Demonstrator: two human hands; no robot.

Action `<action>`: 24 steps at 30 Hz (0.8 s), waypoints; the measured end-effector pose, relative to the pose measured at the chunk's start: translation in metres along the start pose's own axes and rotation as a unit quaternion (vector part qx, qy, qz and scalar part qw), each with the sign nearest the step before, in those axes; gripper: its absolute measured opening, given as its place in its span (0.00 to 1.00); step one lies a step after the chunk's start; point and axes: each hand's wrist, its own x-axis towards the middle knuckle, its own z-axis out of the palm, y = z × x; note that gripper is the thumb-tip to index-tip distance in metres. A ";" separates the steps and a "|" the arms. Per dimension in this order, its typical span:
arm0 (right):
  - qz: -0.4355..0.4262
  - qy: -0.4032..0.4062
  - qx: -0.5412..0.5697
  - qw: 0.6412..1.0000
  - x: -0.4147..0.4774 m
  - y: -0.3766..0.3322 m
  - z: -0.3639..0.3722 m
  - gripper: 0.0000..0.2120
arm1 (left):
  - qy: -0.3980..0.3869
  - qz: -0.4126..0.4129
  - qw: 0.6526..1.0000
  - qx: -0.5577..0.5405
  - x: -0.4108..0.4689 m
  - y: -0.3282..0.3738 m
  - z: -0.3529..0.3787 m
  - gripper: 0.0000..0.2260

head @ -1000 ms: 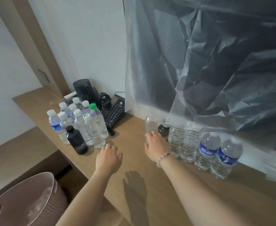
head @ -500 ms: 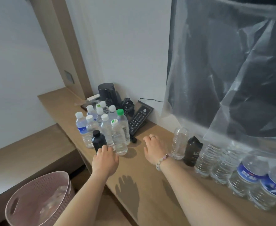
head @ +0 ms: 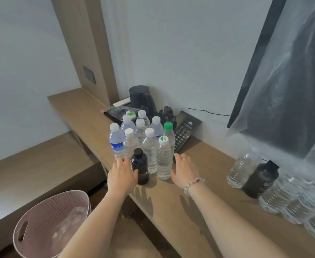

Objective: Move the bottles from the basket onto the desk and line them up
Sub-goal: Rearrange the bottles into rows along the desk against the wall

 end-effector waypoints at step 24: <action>0.210 0.062 0.312 0.924 0.060 -0.026 0.057 0.38 | -0.046 -0.098 0.967 -0.231 0.043 -0.018 0.034 0.40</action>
